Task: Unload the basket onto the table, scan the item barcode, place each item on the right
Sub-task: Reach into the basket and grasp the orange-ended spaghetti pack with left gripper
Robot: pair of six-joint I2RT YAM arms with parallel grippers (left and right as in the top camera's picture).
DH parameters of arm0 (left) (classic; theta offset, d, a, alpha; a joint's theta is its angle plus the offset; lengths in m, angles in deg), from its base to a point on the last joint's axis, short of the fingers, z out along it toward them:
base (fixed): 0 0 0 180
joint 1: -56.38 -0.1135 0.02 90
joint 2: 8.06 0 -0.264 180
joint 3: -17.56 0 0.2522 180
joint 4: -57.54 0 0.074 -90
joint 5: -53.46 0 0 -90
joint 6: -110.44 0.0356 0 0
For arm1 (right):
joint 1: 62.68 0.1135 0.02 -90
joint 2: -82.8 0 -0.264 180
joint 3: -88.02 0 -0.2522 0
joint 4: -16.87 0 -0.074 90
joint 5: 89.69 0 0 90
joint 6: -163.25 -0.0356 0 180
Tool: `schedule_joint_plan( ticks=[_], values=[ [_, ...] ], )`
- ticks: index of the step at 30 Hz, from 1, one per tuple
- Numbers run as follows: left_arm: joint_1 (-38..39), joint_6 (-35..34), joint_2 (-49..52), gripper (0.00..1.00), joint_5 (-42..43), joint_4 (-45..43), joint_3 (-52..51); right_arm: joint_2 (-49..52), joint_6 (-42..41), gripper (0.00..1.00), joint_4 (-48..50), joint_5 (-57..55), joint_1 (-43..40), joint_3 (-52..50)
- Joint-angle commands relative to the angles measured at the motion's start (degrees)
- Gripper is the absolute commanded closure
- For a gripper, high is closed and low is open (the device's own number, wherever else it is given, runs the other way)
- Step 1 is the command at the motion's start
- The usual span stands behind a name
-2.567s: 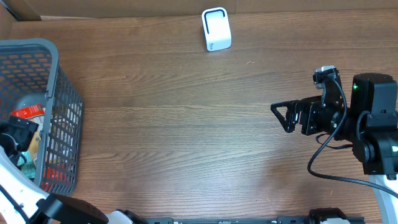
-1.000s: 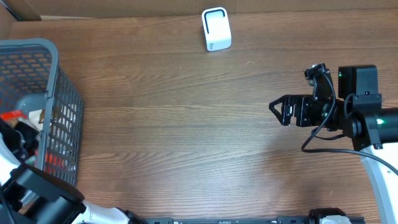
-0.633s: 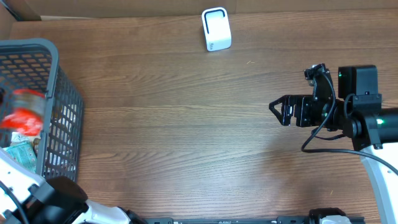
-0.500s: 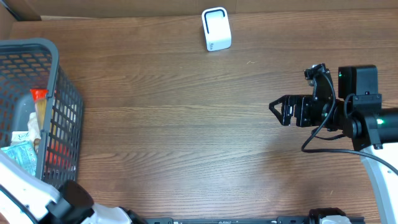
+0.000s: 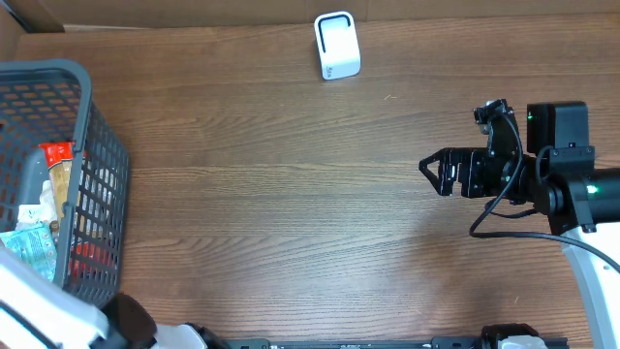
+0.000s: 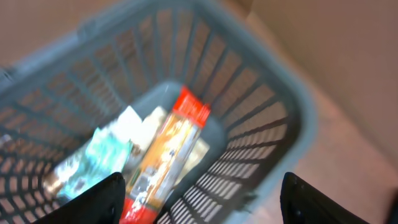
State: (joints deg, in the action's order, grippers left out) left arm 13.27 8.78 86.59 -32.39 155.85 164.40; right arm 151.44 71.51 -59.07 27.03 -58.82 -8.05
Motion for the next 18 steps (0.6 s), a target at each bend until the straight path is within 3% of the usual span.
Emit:
schedule_joint_plan(
  ticks=[1,8,18],
  values=[
    [-0.2,1.6,5.2,0.29,-3.5,-0.3,-6.5,-0.2,0.1,0.00,0.2,-0.1,0.3,1.0],
    [-2.1,2.0,8.5,0.29,-6.1,-6.9,-19.1,-0.2,0.8,0.00,0.2,-1.1,0.4,1.0],
    [-2.9,12.0,14.1,0.22,-5.6,-18.4,-37.0,-0.2,0.8,0.00,0.2,-1.9,0.4,1.0]
  ],
)
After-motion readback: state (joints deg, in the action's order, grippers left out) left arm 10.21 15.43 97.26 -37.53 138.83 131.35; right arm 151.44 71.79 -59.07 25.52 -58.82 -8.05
